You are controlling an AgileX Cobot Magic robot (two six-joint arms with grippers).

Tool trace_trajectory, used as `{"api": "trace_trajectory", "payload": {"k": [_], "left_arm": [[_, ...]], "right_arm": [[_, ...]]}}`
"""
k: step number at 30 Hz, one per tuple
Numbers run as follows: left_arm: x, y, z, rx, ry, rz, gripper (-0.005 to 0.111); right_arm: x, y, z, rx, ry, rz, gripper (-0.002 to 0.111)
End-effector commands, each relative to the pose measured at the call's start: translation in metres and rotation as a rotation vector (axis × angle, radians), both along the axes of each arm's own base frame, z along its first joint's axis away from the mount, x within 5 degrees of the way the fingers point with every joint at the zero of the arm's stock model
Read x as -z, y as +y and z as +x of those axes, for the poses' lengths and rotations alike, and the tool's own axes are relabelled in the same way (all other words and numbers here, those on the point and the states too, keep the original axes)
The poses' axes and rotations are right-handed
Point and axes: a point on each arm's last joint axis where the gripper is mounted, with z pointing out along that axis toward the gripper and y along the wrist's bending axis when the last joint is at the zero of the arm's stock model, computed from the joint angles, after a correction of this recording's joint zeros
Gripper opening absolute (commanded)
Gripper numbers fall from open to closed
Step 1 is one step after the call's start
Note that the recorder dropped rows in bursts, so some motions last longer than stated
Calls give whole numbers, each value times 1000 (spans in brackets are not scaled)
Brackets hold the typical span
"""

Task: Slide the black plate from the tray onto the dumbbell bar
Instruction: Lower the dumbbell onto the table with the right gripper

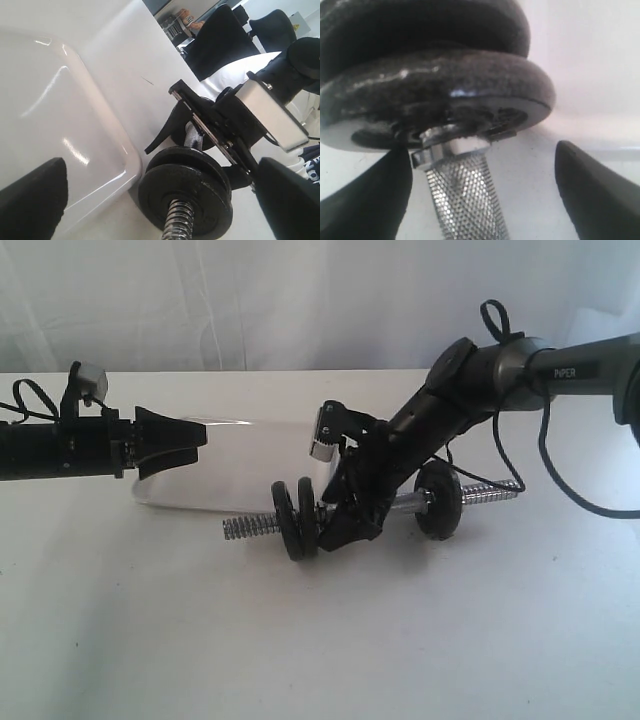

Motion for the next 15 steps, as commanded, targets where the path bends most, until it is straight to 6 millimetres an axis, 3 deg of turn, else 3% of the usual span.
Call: {"api": "trace_trajectory", "payload": {"k": [1, 11, 15], "left_arm": [[-13, -2, -5, 60, -34, -81, 105], [-11, -1, -3, 38, -31, -55, 104], [-10, 0, 3, 8, 16, 0, 85]], "right_arm": [[-16, -1, 1, 15, -19, 2, 74], [-47, -9, -3, 61, -57, -59, 74], [-63, -12, -5, 129, -50, -71, 74]]}}
